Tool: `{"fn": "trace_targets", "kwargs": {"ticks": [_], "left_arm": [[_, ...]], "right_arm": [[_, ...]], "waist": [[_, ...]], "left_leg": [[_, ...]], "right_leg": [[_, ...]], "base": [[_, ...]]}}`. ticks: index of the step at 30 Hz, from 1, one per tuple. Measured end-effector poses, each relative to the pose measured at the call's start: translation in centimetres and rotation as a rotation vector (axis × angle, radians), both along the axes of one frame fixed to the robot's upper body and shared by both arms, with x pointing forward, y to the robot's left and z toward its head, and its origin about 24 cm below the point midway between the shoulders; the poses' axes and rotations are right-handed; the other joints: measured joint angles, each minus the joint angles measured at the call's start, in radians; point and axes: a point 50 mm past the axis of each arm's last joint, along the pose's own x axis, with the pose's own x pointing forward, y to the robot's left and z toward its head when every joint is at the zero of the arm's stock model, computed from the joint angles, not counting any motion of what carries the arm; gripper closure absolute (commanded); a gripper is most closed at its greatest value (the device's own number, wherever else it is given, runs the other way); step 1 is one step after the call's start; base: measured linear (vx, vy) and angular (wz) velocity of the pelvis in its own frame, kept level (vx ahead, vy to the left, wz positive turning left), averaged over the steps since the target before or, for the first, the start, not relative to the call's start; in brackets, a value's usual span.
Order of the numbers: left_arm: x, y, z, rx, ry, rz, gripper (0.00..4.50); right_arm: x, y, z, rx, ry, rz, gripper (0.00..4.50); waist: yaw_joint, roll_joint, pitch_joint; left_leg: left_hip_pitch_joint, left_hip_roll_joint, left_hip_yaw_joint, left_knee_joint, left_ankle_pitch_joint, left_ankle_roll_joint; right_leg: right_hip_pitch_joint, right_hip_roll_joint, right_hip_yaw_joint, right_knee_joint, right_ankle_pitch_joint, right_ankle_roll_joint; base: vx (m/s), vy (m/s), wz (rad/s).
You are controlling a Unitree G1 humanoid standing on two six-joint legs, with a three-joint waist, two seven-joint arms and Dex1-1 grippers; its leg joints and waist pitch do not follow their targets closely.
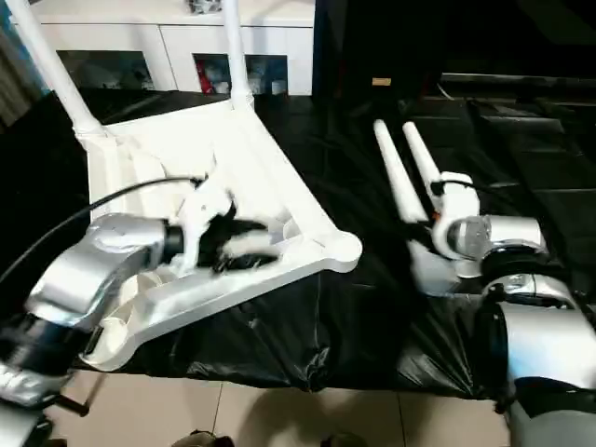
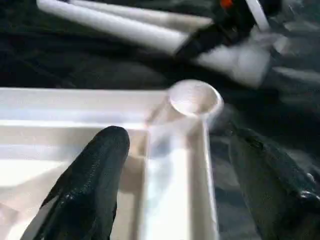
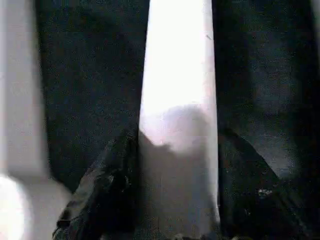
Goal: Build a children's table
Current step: Pick table leg
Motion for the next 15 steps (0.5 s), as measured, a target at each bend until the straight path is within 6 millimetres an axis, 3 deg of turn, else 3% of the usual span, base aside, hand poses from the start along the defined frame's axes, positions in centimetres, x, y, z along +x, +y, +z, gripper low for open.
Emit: {"fn": "trace_targets", "kwargs": {"ticks": [7, 10, 14, 15], "left_arm": [[1.8, -1.7, 1.7, -0.172, 0.018, 0.169, 0.24], [2.1, -2.9, 2.1, -0.322, 0.091, 0.211, 0.18], [2.0, -5.2, 3.3, -0.602, 0.260, 0.199, 0.00], [2.0, -5.4, 3.5, -0.619, 0.274, 0.194, 0.00]], "right_arm": [[0.2, 2.2, 3.0, 0.288, -0.219, 0.091, 2.69], [-1.1, 3.3, 3.2, 0.384, -0.279, 0.167, 2.69], [-4.5, 5.4, 3.5, 0.488, -0.384, 0.333, 2.69], [-4.8, 6.0, 3.6, 0.506, -0.389, 0.363, 2.70]], "waist": [[0.029, 0.001, 0.000], [0.049, 0.001, 0.000], [0.072, 0.001, 0.000], [0.072, 0.001, 0.000]], "left_leg": [[-0.003, 0.001, 0.001, 0.000, 0.002, 0.006], [-0.003, 0.001, 0.001, 0.000, 0.002, 0.006], [-0.005, 0.001, 0.001, 0.000, 0.003, 0.007], [-0.005, 0.000, 0.001, 0.000, 0.003, 0.008]], "right_leg": [[-0.002, 0.000, -0.001, -0.001, 0.000, 0.000], [-0.002, 0.000, -0.001, -0.001, 0.000, 0.000], [-0.003, -0.001, -0.001, -0.002, 0.000, 0.000], [-0.003, -0.001, -0.001, -0.002, 0.000, 0.000]], "base": [[0.000, 0.000, 0.00], [0.000, 0.000, 0.00], [0.000, 0.000, 0.00], [0.000, 0.000, 0.00]]}}
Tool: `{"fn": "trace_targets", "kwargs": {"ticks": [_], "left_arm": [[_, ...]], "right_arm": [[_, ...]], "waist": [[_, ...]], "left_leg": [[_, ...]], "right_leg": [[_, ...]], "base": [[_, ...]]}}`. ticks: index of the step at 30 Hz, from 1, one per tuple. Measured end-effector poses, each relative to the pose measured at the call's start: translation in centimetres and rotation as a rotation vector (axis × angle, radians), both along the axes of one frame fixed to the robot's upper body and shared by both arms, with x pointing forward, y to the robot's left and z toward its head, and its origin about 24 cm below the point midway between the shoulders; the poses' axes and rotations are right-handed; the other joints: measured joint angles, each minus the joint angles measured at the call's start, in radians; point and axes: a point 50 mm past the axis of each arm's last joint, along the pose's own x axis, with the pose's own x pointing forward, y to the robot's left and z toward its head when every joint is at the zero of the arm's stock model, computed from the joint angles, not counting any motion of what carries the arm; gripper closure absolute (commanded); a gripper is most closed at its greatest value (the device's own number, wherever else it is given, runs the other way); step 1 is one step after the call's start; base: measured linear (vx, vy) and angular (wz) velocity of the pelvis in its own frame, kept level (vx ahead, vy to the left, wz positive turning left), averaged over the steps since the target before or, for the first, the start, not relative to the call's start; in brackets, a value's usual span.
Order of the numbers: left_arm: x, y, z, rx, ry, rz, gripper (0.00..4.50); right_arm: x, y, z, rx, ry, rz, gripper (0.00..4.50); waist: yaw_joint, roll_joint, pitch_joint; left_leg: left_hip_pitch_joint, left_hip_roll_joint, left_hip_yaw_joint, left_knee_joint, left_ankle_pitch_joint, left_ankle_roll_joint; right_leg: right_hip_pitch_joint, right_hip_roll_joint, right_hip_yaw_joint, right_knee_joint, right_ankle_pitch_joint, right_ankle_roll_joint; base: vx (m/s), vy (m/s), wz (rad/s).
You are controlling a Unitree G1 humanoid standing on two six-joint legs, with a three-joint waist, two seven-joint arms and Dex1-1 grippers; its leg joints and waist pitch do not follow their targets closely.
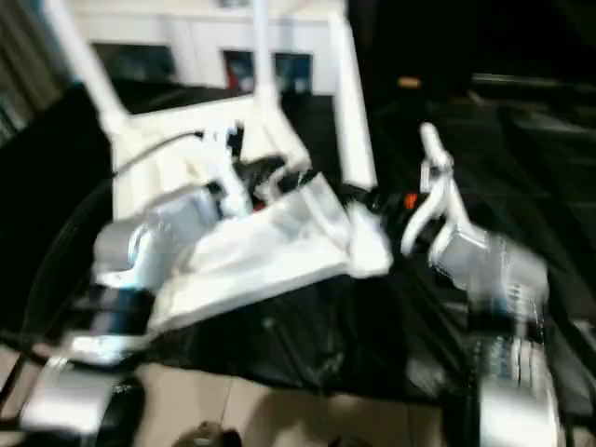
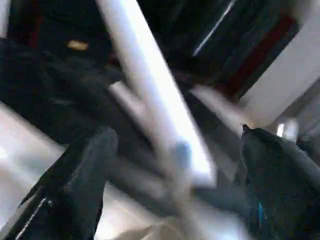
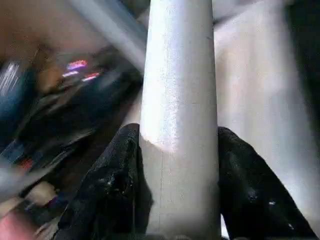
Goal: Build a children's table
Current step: Pick table leg
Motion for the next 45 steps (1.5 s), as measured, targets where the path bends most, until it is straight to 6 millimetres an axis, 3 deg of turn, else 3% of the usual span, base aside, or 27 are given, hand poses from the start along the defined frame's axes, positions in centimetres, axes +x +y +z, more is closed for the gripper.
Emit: {"fn": "trace_targets", "kwargs": {"ticks": [5, 14, 23, 33, 45], "left_arm": [[-0.3, -1.2, 0.2, -0.082, 0.054, -0.037, 0.00], [-0.6, -1.2, 0.5, -0.116, 0.098, -0.055, 0.00], [-0.2, -0.6, 0.2, -0.090, 0.147, 0.043, 0.80], [1.3, 1.2, -0.1, -0.047, 0.162, 0.337, 1.36], [1.3, 1.5, 0.5, -0.094, 0.170, 0.381, 2.18]], "right_arm": [[-1.5, 0.8, 1.6, 0.010, -0.097, 0.059, 2.70], [-3.0, 2.9, 1.2, -0.082, -0.087, 0.120, 2.70], [-1.9, 4.9, 1.6, -0.298, -0.195, -0.017, 2.70], [-1.7, 10.4, 3.2, -0.718, -0.419, -0.146, 2.70], [-2.2, 11.8, 3.4, -0.857, -0.512, -0.199, 2.70]], "waist": [[-0.001, 0.000, 0.000], [-0.011, 0.000, 0.000], [-0.023, -0.001, 0.000], [-0.024, -0.002, 0.001], [-0.024, -0.003, 0.001]], "left_leg": [[0.001, -0.001, 0.000, -0.001, 0.000, -0.003], [0.000, -0.002, -0.001, -0.005, 0.000, -0.003], [-0.001, -0.002, -0.001, -0.007, 0.000, -0.004], [-0.006, -0.003, -0.003, -0.008, 0.000, -0.004], [-0.011, -0.003, -0.004, -0.006, 0.000, -0.004]], "right_leg": [[0.001, 0.000, 0.000, -0.001, -0.004, 0.006], [0.001, 0.000, 0.000, -0.003, -0.004, 0.007], [-0.002, 0.000, 0.000, -0.003, -0.005, 0.008], [-0.005, 0.000, 0.000, -0.003, -0.004, 0.009], [-0.008, 0.000, 0.001, -0.004, -0.001, 0.012]], "base": [[0.000, 0.000, 0.00], [0.000, 0.000, 0.00], [0.000, 0.000, 0.00], [0.000, 0.000, 0.00], [0.000, 0.000, 0.00]]}}
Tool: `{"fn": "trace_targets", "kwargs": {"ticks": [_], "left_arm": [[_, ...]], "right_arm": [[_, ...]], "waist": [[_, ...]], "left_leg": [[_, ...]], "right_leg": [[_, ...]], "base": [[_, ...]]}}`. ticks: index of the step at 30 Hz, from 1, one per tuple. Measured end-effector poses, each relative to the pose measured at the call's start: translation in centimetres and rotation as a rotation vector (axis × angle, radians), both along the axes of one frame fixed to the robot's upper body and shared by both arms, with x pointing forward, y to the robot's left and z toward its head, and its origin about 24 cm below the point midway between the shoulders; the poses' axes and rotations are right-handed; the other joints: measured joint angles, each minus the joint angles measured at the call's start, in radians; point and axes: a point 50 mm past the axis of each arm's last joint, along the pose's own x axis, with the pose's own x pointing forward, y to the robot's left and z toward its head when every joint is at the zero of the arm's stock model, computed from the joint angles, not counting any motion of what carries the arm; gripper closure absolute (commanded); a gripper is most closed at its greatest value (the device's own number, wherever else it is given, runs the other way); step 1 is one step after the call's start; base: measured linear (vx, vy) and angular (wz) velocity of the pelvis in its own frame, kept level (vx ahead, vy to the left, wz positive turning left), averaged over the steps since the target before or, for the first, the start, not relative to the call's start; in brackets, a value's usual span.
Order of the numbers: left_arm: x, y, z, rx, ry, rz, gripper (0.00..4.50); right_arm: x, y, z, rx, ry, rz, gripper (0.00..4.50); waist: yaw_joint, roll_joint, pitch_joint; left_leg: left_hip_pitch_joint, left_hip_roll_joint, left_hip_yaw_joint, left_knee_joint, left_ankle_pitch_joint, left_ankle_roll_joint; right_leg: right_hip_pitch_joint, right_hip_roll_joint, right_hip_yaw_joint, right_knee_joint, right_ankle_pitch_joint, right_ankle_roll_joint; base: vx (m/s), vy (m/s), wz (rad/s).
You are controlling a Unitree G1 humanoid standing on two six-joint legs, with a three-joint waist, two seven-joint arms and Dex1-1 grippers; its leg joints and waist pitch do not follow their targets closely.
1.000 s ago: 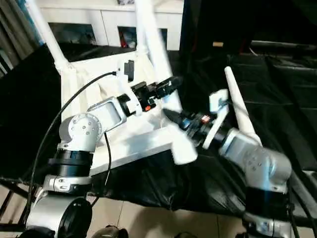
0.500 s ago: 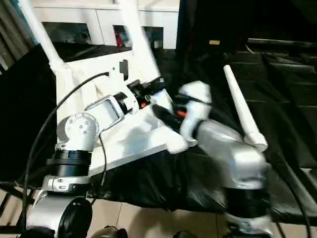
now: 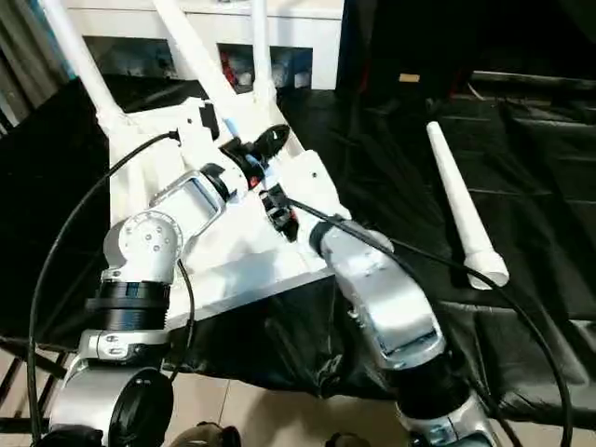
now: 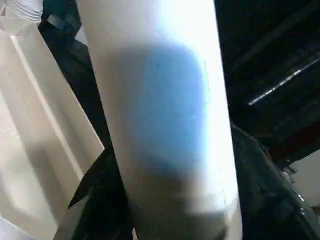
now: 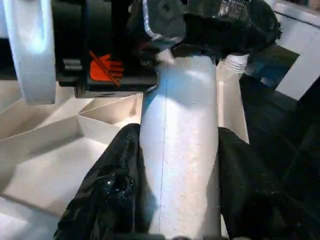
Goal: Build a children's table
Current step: Pick table leg
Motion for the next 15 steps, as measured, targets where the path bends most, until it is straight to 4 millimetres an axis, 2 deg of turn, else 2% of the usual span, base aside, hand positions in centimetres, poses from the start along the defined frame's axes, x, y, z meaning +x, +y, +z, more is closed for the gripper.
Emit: {"fn": "trace_targets", "kwargs": {"ticks": [1, 7, 8, 9, 11, 13, 15], "left_arm": [[0.0, 0.0, 0.0, -0.006, -0.001, 0.000, 2.34], [-0.1, 0.1, 0.6, -0.030, -0.020, 0.009, 2.45], [-0.1, 0.1, 0.7, -0.034, -0.026, 0.011, 2.47], [-0.1, 0.1, 0.8, -0.034, -0.031, 0.012, 2.49], [0.0, 0.1, 0.5, -0.013, -0.025, 0.035, 2.50], [0.1, 0.0, 0.5, -0.004, -0.037, 0.034, 2.62], [-0.1, -0.5, 0.7, 0.012, -0.078, -0.003, 2.65]], "right_arm": [[0.0, 0.0, 0.0, -0.003, -0.005, -0.001, 2.70], [0.1, 0.3, 0.3, 0.008, -0.034, -0.007, 2.70], [0.1, 0.3, 0.4, 0.028, -0.029, -0.008, 2.14], [0.2, 0.2, 0.4, 0.045, -0.022, -0.006, 2.00], [0.0, 0.3, 1.1, 0.126, -0.024, 0.033, 2.00], [0.0, 0.1, 1.3, 0.161, -0.009, 0.057, 1.66], [0.2, -0.8, 1.4, 0.204, 0.018, 0.081, 1.58]], "waist": [[0.000, 0.000, 0.000], [0.000, 0.000, 0.000], [0.000, 0.000, 0.000], [0.000, 0.000, 0.000], [0.000, 0.000, 0.000], [0.000, 0.000, 0.000], [0.005, 0.000, 0.000]], "left_leg": [[0.000, 0.000, 0.000, 0.000, 0.000, 0.000], [0.000, 0.000, 0.000, 0.001, 0.000, 0.000], [0.000, 0.000, 0.000, 0.001, 0.000, 0.000], [0.000, 0.000, 0.000, 0.001, 0.000, 0.000], [0.000, 0.000, 0.000, 0.001, 0.000, 0.000], [0.000, 0.000, 0.000, 0.002, 0.000, 0.000], [-0.001, 0.000, 0.000, 0.004, 0.000, 0.001]], "right_leg": [[0.000, 0.000, 0.000, 0.000, 0.000, 0.000], [0.000, 0.000, 0.000, 0.000, 0.001, 0.000], [0.000, 0.000, 0.000, 0.000, 0.001, 0.000], [0.000, 0.000, 0.000, 0.000, 0.001, 0.000], [0.000, 0.000, 0.000, 0.001, 0.001, 0.000], [0.001, 0.000, 0.000, 0.001, 0.002, 0.000], [0.001, 0.000, 0.001, 0.001, 0.002, 0.000]], "base": [[0.000, 0.000, 0.00], [0.000, 0.000, 0.00], [0.000, 0.000, 0.00], [0.000, 0.000, 0.00], [0.000, 0.000, 0.00], [0.000, 0.000, 0.00], [0.000, 0.000, 0.00]]}}
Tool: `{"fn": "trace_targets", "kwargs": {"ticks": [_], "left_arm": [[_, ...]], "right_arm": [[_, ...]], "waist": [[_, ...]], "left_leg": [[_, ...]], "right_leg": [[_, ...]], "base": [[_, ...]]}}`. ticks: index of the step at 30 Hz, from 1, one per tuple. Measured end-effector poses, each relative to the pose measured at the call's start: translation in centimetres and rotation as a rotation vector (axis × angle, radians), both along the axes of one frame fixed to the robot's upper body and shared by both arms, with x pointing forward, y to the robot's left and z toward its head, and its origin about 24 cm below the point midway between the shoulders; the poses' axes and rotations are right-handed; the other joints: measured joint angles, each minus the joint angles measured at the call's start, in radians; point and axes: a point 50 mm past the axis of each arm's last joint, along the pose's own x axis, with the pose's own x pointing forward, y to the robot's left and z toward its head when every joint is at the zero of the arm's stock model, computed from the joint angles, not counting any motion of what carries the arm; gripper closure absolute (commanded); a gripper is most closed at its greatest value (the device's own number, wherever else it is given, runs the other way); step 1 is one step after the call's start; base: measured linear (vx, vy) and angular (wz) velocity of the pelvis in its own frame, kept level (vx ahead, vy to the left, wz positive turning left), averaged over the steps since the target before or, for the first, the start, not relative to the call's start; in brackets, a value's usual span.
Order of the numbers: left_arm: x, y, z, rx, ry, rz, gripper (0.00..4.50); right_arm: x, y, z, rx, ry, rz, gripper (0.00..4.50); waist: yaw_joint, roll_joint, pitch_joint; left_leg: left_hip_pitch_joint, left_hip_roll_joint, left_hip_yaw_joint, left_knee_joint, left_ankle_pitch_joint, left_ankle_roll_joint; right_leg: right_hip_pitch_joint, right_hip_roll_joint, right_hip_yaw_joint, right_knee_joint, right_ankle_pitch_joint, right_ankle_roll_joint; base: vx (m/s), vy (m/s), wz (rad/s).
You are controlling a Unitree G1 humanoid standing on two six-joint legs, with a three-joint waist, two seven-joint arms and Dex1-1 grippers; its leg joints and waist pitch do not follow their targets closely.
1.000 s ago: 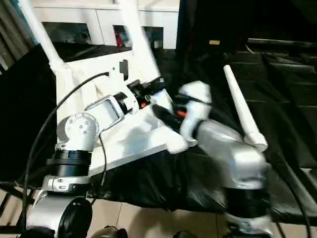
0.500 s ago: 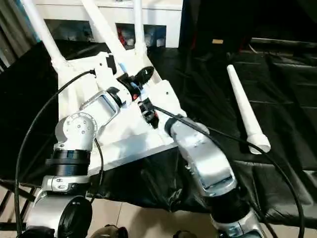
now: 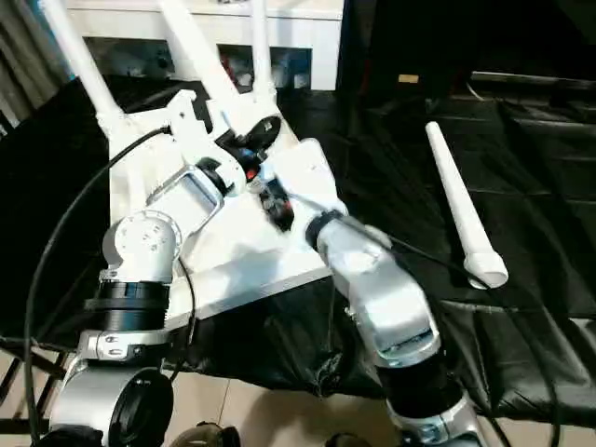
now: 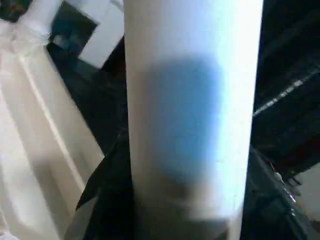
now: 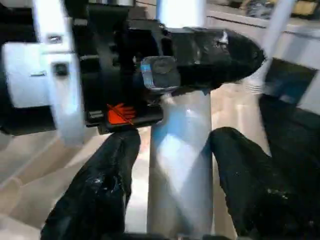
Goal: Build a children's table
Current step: Pick table leg
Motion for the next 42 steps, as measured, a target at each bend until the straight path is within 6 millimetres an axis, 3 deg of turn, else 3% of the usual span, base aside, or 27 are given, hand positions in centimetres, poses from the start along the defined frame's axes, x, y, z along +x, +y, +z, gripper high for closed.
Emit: {"fn": "trace_targets", "kwargs": {"ticks": [5, 12, 19, 23, 33, 42], "left_arm": [[-0.8, -1.4, 0.2, 0.076, -0.098, -0.226, 2.67], [-1.8, -1.2, -0.2, 0.130, -0.151, -0.489, 2.67], [-2.6, -1.1, 0.3, 0.062, -0.176, -0.637, 2.67], [-2.9, -1.7, 1.7, -0.032, -0.214, -0.715, 2.67], [-3.2, -1.5, 2.7, -0.112, -0.260, -0.759, 2.67], [-3.3, -1.2, 2.8, -0.130, -0.270, -0.793, 2.67]], "right_arm": [[-0.3, -3.4, 0.0, -0.044, 0.065, 0.161, 1.16], [-1.7, -6.0, -0.6, 0.029, 0.231, 0.349, 1.15], [-2.4, -6.7, -0.2, 0.039, 0.272, 0.466, 1.15], [-2.9, -6.5, -0.6, 0.022, 0.319, 0.548, 1.15], [-3.2, -6.3, -0.8, 0.071, 0.347, 0.603, 1.15], [-3.4, -6.3, -0.9, 0.110, 0.362, 0.614, 1.91]], "waist": [[-0.001, 0.000, 0.000], [-0.004, 0.002, -0.001], [0.000, 0.002, -0.001], [0.001, 0.002, -0.001], [-0.001, 0.002, -0.001], [-0.001, 0.002, -0.001]], "left_leg": [[0.000, 0.000, 0.000, 0.004, 0.000, 0.001], [0.002, 0.001, 0.000, 0.005, 0.002, 0.002], [0.001, 0.001, 0.001, 0.011, 0.003, 0.004], [0.001, 0.001, 0.000, 0.014, 0.004, 0.004], [0.001, 0.002, 0.000, 0.015, 0.005, 0.006], [0.001, 0.001, 0.000, 0.015, 0.004, 0.006]], "right_leg": [[0.002, 0.000, 0.001, 0.002, 0.001, 0.000], [0.001, 0.000, 0.001, 0.007, 0.002, -0.002], [0.003, -0.001, 0.001, 0.007, 0.005, -0.004], [0.005, -0.001, 0.001, 0.007, 0.006, -0.004], [0.005, -0.001, 0.001, 0.006, 0.007, -0.002], [0.005, -0.001, 0.001, 0.005, 0.008, -0.003]], "base": [[0.000, 0.000, 0.00], [0.000, 0.000, 0.00], [0.000, 0.000, 0.00], [0.000, 0.000, 0.00], [0.000, 0.000, 0.00], [0.000, 0.000, 0.00]]}}
